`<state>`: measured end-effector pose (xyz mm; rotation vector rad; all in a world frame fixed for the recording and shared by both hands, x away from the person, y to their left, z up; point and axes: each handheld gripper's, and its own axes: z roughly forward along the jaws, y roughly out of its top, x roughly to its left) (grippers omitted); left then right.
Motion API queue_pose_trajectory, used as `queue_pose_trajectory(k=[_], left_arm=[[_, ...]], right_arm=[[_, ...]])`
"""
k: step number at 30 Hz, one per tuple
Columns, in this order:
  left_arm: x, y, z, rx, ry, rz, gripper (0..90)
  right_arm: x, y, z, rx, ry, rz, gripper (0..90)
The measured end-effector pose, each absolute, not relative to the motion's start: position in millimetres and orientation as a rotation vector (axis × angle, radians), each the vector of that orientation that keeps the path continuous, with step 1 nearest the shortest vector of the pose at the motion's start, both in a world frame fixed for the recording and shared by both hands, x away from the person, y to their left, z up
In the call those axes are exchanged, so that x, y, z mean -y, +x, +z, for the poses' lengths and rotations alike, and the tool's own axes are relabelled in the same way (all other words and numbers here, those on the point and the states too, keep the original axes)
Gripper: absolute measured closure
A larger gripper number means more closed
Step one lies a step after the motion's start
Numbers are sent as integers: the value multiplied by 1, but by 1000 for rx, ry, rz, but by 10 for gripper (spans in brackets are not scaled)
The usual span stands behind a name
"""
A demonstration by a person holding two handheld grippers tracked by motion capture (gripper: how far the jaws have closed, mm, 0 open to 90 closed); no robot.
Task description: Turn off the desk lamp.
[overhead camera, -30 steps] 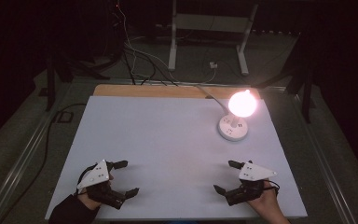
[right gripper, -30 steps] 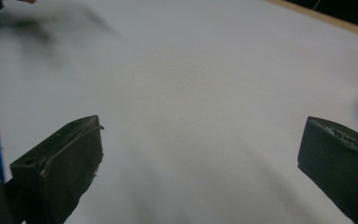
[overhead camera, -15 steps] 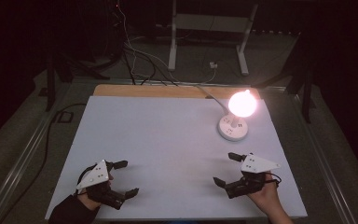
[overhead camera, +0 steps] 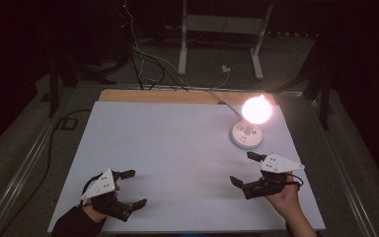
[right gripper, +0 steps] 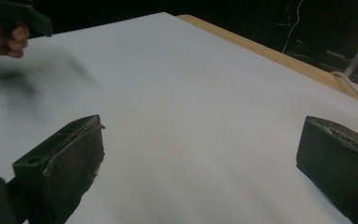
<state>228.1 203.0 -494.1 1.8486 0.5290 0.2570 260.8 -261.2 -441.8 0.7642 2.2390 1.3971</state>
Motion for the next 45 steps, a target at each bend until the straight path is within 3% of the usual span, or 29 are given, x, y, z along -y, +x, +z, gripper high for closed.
queue_pose_trajectory(k=[45], left_arm=[[-203, 228, -494, -525, 1844, 254, 4]], right_arm=[[309, 336, -442, -2101, 1031, 1307, 0]])
